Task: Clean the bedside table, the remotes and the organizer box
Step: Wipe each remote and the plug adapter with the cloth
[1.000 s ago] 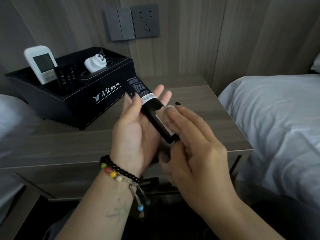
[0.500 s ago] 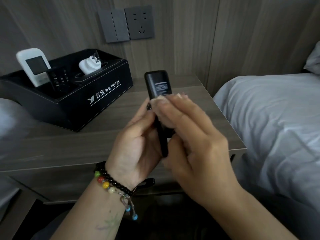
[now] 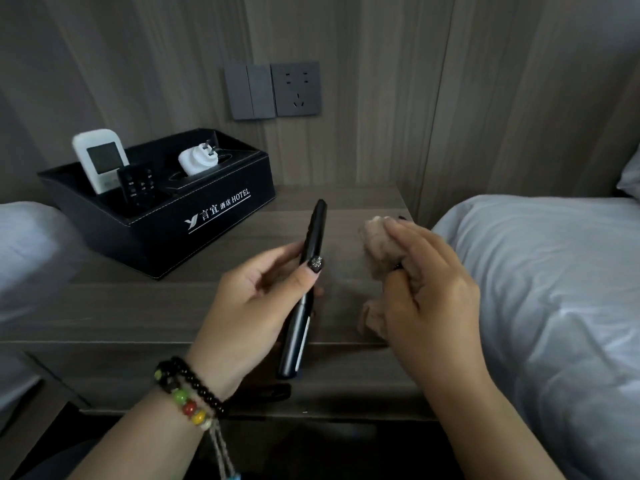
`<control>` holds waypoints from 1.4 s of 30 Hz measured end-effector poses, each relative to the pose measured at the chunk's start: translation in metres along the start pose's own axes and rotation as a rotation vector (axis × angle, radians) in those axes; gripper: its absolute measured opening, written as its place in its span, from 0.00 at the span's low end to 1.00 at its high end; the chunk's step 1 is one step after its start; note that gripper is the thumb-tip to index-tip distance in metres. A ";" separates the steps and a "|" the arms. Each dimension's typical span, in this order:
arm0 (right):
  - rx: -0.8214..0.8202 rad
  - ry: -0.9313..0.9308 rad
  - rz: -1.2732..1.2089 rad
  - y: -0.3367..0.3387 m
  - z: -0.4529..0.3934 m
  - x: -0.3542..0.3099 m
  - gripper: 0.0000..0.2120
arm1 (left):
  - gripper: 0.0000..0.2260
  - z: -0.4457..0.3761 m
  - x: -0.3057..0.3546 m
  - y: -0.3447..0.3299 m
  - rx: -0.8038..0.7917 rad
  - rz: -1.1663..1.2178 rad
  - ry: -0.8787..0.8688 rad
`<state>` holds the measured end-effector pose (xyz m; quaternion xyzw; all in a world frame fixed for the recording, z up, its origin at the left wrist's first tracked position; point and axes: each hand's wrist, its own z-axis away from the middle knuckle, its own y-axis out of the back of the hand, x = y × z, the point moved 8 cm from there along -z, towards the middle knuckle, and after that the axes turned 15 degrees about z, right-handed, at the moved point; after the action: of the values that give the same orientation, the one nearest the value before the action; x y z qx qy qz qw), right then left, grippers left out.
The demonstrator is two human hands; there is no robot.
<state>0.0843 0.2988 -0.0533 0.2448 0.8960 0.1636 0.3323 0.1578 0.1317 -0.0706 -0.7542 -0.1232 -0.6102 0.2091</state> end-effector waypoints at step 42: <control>-0.211 0.040 0.032 -0.057 0.006 -0.004 0.20 | 0.20 -0.046 0.103 0.076 0.577 -0.986 -0.849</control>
<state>0.0720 0.2497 -0.0814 0.2194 0.8761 0.2673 0.3358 0.1747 0.0361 0.0248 -0.6978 -0.6775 -0.2301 0.0339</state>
